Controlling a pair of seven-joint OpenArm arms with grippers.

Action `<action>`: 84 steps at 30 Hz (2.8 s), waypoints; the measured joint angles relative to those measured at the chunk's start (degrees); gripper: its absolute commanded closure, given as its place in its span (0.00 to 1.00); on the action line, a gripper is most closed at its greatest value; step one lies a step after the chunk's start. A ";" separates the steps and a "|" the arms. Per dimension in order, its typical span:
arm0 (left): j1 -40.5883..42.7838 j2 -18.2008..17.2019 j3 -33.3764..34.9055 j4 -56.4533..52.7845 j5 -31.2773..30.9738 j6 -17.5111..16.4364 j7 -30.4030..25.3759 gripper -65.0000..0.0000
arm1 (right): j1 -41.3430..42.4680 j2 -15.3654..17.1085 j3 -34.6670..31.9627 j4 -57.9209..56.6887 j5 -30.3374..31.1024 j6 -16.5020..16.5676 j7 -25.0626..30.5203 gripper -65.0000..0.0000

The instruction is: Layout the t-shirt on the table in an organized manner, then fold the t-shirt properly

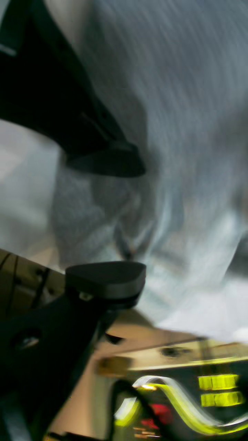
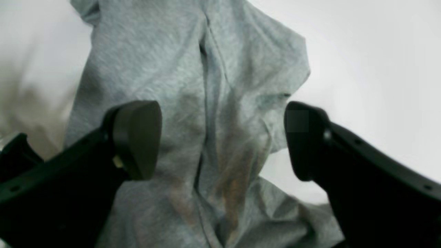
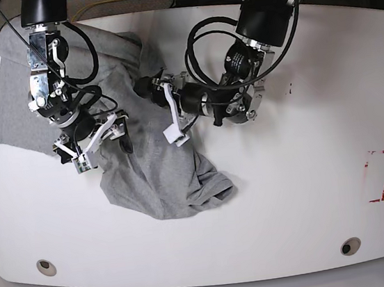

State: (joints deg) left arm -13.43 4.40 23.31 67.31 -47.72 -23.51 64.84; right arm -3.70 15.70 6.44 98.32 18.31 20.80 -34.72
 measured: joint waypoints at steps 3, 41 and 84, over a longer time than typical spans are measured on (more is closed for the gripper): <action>0.37 -1.31 -0.02 1.36 0.00 1.33 0.26 0.44 | -0.02 0.00 0.00 0.00 -0.02 0.00 -0.02 0.20; -3.87 3.21 5.05 -6.75 3.45 10.78 -5.29 0.46 | 0.15 -0.46 0.07 0.17 -0.04 0.09 -0.04 0.20; -10.45 -20.24 8.13 -6.60 0.24 -10.80 -6.16 0.93 | 7.89 -0.48 -0.28 -7.63 -0.02 -0.02 0.13 0.19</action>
State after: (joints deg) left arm -23.88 -15.84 31.44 60.71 -47.48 -34.30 58.67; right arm 4.19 15.22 6.15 90.70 18.28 20.78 -34.59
